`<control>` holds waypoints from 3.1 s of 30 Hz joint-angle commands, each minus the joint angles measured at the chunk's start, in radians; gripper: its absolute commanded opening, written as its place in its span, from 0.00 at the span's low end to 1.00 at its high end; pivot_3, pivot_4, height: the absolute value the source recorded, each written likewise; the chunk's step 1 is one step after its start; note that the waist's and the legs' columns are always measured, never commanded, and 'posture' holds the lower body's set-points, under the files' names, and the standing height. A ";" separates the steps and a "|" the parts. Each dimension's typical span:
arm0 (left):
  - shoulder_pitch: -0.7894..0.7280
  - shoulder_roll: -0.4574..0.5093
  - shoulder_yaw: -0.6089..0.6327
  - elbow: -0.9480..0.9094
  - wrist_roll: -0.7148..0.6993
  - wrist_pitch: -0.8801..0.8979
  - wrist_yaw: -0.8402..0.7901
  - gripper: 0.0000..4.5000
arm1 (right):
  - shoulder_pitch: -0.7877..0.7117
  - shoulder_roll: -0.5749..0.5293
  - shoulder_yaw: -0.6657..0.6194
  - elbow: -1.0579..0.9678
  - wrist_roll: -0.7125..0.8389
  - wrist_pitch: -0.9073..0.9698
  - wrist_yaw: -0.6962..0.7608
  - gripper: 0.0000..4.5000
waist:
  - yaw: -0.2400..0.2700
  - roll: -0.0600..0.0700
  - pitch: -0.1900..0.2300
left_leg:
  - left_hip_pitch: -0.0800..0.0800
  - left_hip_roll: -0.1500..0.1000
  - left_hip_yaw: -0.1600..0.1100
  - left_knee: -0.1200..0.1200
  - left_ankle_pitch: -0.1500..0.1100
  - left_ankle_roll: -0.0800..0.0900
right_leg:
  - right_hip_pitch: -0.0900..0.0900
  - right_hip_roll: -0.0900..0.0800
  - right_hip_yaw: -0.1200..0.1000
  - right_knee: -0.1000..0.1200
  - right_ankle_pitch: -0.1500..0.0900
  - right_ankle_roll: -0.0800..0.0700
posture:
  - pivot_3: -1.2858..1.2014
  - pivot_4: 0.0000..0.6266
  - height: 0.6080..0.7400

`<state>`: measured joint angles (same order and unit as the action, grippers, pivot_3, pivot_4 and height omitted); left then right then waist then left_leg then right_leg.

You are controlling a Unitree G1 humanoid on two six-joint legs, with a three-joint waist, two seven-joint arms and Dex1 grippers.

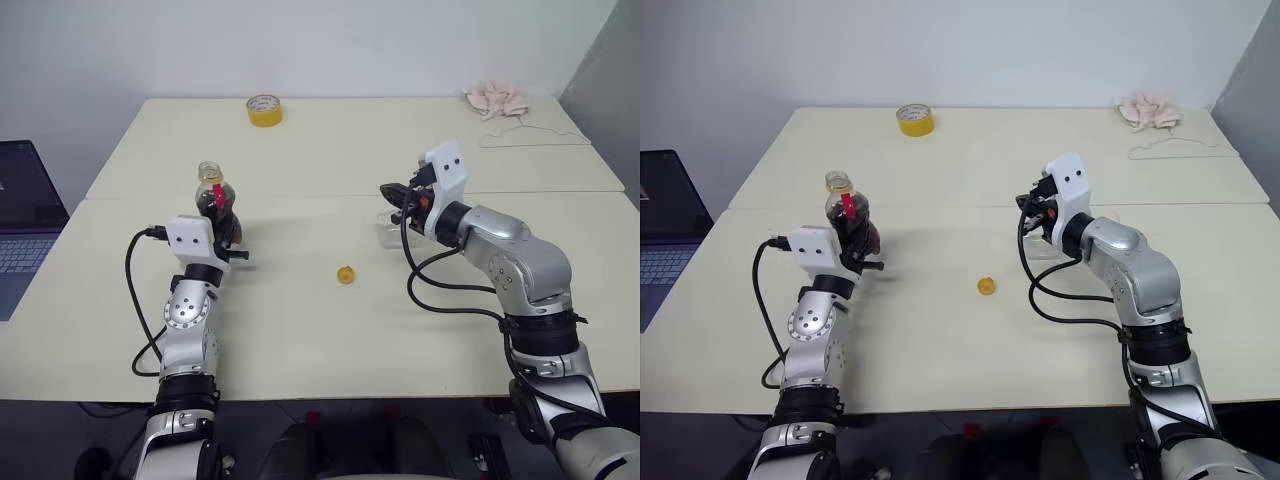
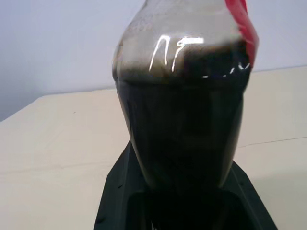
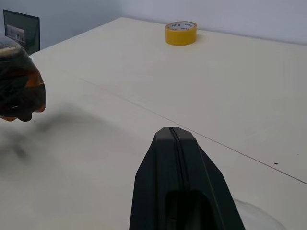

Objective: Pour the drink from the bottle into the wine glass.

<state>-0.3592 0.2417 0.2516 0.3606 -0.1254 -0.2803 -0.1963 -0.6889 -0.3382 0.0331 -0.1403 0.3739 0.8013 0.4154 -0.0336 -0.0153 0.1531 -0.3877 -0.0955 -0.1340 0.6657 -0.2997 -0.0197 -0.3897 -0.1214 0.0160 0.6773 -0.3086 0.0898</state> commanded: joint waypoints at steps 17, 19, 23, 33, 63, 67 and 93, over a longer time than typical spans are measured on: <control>0.101 0.006 0.060 0.015 -0.082 -0.061 0.025 0.99 | -0.031 -0.007 -0.002 -0.003 -0.015 -0.020 0.030 0.00 | -0.002 0.000 0.000 | 0.000 0.000 0.000 0.000 0.000 0.000 | 0.000 0.000 0.000 0.001 0.000 0.000 | 0.52 0.24 1.00; 0.110 0.007 0.051 -0.002 -0.088 -0.045 0.013 0.99 | -0.031 -0.007 -0.001 -0.003 -0.015 -0.020 0.031 0.00 | -0.002 0.000 0.000 | 0.000 0.000 0.000 0.000 0.000 0.000 | 0.000 0.000 0.000 0.001 0.000 0.000 | 0.52 0.24 1.00; 0.121 0.001 0.031 -0.038 -0.097 -0.004 -0.012 0.99 | -0.032 -0.006 0.002 0.000 -0.016 -0.021 0.032 0.00 | -0.001 0.000 0.000 | 0.000 0.000 0.000 0.000 0.000 0.000 | 0.000 0.000 0.000 0.001 0.000 0.000 | 0.52 0.24 1.00; 0.172 0.005 0.003 -0.107 -0.090 0.045 -0.031 0.99 | -0.028 -0.007 0.007 0.002 -0.022 -0.027 0.042 0.00 | -0.001 0.000 0.000 | 0.000 0.000 0.000 0.000 0.000 0.000 | 0.000 0.000 0.000 0.001 0.000 0.000 | 0.52 0.24 1.00; 0.456 -0.030 -0.217 -0.575 -0.112 0.249 -0.162 1.00 | -0.014 -0.348 -0.015 0.023 -0.052 -0.056 0.295 0.50 | 0.008 0.000 0.000 | 0.000 0.000 0.000 0.000 0.000 0.000 | 0.001 0.000 0.000 -0.002 0.000 0.000 | 0.52 0.24 1.00; 0.429 0.014 -0.280 -0.640 -0.104 0.317 -0.222 1.00 | -0.003 -0.495 0.106 0.075 -0.164 -0.185 0.434 0.83 | 0.007 0.000 0.000 | -0.001 0.000 0.001 -0.001 0.000 0.000 | 0.002 0.000 0.000 -0.003 0.000 0.000 | 0.52 0.24 1.00; 0.386 0.043 -0.348 -0.687 -0.041 0.404 -0.228 1.00 | -0.273 -0.382 0.469 0.639 -0.808 -0.690 0.512 0.41 | 0.005 0.000 0.001 | 0.000 0.001 0.003 0.000 0.000 0.000 | 0.001 0.000 0.000 -0.004 0.000 0.000 | 0.52 0.24 1.00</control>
<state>0.0244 0.2799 -0.1012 -0.2729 -0.1722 0.1304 -0.4256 -0.9335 -0.7218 0.5014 0.4936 -0.4136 0.1276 0.9170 -0.0285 -0.0152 0.1538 -0.3882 -0.0947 -0.1310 0.6653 -0.2995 -0.0197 -0.3888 -0.1217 0.0162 0.6733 -0.3086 0.0897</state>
